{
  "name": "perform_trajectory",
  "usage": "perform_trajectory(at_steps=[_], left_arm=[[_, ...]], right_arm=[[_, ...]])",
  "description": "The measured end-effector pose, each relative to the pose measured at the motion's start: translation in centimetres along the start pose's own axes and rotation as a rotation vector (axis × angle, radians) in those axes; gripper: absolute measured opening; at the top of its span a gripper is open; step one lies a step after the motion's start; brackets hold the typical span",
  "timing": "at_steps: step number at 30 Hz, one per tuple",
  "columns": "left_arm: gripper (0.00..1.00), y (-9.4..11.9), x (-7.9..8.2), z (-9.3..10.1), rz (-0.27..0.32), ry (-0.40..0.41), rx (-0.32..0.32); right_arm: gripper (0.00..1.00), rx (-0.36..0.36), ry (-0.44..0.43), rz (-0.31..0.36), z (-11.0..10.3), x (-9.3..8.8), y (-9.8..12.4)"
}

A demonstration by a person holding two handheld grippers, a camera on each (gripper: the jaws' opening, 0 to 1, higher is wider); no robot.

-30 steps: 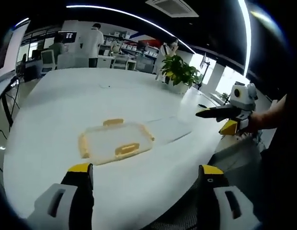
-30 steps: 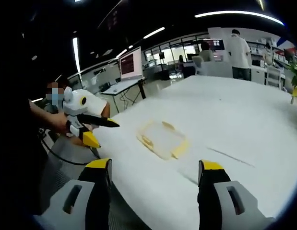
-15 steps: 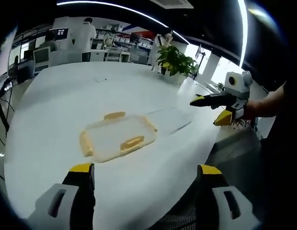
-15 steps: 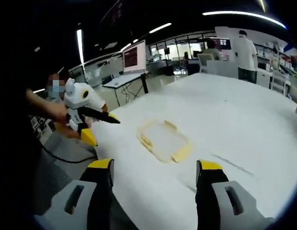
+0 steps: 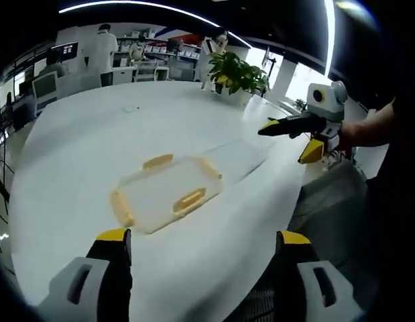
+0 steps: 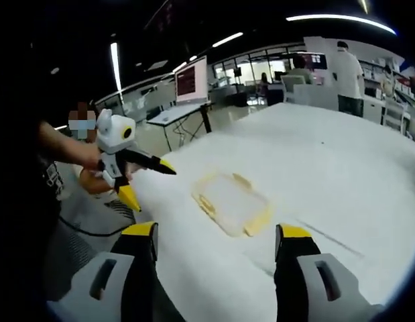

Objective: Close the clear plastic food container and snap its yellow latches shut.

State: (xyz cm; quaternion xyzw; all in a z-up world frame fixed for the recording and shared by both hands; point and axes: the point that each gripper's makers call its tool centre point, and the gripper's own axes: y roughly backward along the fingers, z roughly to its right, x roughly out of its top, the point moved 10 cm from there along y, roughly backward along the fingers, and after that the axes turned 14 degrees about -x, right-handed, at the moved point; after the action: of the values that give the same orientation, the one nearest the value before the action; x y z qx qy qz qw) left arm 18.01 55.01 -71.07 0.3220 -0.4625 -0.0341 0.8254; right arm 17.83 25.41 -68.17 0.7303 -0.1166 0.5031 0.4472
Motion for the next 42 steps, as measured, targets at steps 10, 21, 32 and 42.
perform_trajectory(at_steps=[10, 21, 32, 42], left_arm=[[0.85, -0.3, -0.3, -1.0, -0.053, -0.029, -0.022], [0.83, 0.0, 0.7, -2.8, -0.083, -0.036, -0.036], [0.80, -0.2, 1.0, -3.6, -0.129, -0.081, -0.060], [0.78, -0.2, 1.3, -5.0, -0.178, -0.115, -0.068]], right_arm=[[0.68, 0.027, 0.054, -0.024, 0.3, 0.5, -1.2], [0.65, 0.051, 0.092, -0.042, 0.8, 1.6, -3.1], [0.65, 0.066, 0.138, -0.067, 1.2, 2.2, -4.7], [0.63, 0.085, 0.173, -0.110, 1.4, 2.0, -5.9]])
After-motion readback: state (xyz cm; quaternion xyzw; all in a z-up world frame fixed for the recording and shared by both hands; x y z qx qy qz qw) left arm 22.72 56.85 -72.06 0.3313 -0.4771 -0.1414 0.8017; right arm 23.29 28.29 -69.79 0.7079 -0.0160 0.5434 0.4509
